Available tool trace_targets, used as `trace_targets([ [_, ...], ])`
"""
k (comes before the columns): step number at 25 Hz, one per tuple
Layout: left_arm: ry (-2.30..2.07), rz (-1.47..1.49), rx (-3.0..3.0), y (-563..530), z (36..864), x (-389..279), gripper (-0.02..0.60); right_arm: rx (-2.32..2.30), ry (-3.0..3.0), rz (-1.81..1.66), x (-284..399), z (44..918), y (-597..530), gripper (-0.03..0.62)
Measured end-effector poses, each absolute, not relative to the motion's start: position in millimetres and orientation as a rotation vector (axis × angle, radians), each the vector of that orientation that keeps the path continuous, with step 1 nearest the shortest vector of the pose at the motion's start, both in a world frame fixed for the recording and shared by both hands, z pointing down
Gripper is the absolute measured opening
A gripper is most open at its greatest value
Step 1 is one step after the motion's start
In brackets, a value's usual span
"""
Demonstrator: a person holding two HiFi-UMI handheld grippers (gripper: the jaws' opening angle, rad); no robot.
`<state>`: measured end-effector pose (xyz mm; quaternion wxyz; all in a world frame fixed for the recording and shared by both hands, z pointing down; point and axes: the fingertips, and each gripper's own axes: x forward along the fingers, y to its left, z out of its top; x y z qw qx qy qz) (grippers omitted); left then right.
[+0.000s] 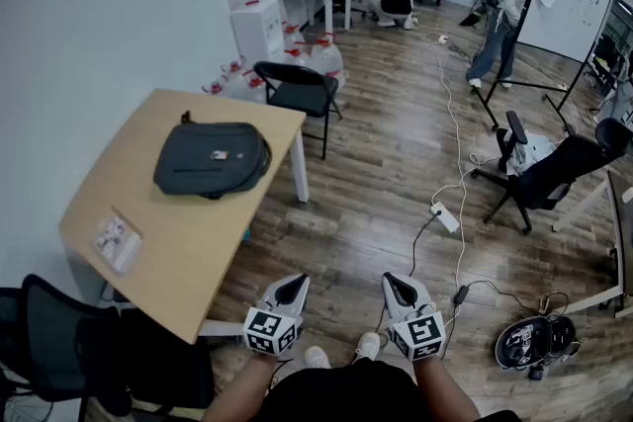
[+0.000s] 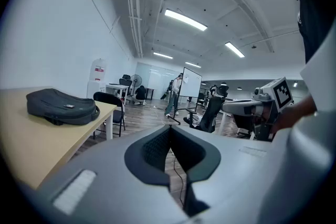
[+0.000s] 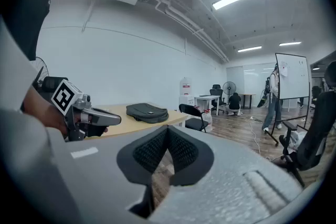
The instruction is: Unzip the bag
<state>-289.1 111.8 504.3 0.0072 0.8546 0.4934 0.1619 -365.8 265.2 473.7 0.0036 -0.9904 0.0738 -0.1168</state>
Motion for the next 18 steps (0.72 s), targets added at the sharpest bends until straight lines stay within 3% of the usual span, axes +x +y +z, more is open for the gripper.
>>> trace_targets([
  [18, 1.542, 0.543, 2.693, 79.3, 514.7, -269.9, 0.018, -3.030, 0.199, -0.347, -340.7, 482.0, 237.5, 0.003],
])
